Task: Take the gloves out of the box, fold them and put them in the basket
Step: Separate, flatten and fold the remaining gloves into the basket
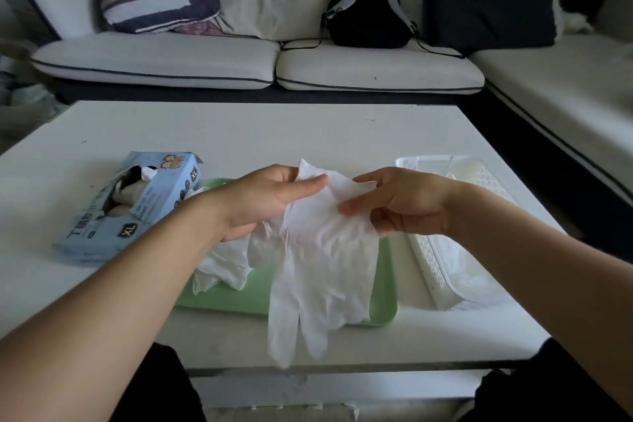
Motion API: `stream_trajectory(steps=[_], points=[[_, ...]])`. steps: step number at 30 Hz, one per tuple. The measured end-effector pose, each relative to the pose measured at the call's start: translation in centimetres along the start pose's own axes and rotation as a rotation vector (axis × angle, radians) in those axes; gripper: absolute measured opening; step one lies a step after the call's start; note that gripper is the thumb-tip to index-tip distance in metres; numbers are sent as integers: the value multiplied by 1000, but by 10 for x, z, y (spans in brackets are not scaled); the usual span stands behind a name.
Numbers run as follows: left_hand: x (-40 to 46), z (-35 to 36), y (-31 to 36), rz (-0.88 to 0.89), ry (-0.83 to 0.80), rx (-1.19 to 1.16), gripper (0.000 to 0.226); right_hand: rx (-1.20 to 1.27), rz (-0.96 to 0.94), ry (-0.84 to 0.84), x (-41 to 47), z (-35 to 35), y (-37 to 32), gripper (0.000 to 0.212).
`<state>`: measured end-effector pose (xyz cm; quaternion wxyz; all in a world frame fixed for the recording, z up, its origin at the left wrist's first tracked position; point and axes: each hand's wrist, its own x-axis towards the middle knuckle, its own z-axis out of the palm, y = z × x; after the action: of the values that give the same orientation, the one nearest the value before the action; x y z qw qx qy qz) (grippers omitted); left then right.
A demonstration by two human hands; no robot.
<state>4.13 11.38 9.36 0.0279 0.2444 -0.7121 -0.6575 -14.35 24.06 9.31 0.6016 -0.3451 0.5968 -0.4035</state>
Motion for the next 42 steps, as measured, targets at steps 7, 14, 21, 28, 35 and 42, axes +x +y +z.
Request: stream_trajectory(steps=[7, 14, 21, 28, 35, 42], points=[[46, -8, 0, 473, 486, 183, 50, -390, -591, 610, 11, -16, -19, 23], [50, -15, -23, 535, 271, 399, 17, -923, -524, 611, 16, -20, 5, 16], [41, 4, -78, 156, -96, 760, 9, -1165, -244, 153, 21, -3, 59, 5], [31, 12, -86, 216, -107, 1080, 6, -1325, -283, 47, 5, 17, 60, 13], [27, 30, -88, 190, -201, 1273, 16, -1399, -201, -61, 0, 29, 67, 15], [21, 30, -77, 78, -260, 1201, 25, -1294, -39, -159, 14, 22, 70, 20]])
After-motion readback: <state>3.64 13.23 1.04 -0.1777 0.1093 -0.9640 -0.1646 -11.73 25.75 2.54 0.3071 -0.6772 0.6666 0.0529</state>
